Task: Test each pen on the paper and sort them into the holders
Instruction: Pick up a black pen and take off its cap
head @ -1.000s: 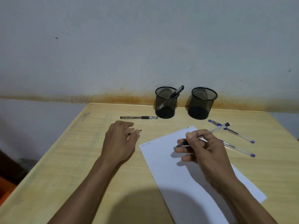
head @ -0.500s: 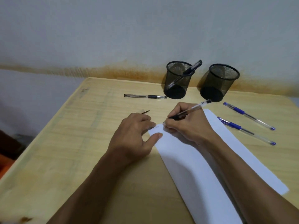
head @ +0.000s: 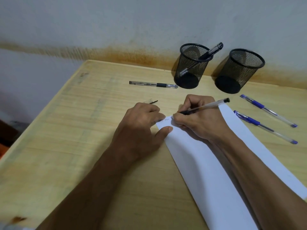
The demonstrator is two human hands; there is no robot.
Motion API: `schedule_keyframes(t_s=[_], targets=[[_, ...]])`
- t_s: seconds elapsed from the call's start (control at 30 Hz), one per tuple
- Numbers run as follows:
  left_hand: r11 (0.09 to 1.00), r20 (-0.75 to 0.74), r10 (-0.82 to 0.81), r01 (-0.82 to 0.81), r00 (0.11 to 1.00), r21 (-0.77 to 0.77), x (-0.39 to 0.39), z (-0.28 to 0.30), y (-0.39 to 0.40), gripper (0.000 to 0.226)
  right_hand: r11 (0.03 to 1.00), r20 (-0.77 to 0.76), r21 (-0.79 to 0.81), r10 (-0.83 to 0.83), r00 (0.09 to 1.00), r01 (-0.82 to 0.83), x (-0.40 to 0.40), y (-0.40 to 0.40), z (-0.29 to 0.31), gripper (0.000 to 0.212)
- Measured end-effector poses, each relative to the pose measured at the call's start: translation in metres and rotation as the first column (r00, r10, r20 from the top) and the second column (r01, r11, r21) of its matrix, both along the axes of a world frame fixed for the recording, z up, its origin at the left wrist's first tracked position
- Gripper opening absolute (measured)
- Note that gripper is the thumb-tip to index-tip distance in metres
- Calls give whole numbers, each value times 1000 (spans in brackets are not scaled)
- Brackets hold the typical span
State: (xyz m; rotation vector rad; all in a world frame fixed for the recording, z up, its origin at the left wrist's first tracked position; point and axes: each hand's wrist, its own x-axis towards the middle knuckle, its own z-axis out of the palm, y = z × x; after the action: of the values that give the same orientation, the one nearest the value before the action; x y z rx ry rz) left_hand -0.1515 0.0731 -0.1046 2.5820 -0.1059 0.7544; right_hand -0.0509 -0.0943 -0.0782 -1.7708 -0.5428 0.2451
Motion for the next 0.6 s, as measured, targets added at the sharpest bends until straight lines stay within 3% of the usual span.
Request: schedule_keyframes(t_s=[0.6], targets=[[1000,-33,10,-10,999,0,-1,1,0,42,1000,10,18,5,1000,-5,1,-3,-3,19]])
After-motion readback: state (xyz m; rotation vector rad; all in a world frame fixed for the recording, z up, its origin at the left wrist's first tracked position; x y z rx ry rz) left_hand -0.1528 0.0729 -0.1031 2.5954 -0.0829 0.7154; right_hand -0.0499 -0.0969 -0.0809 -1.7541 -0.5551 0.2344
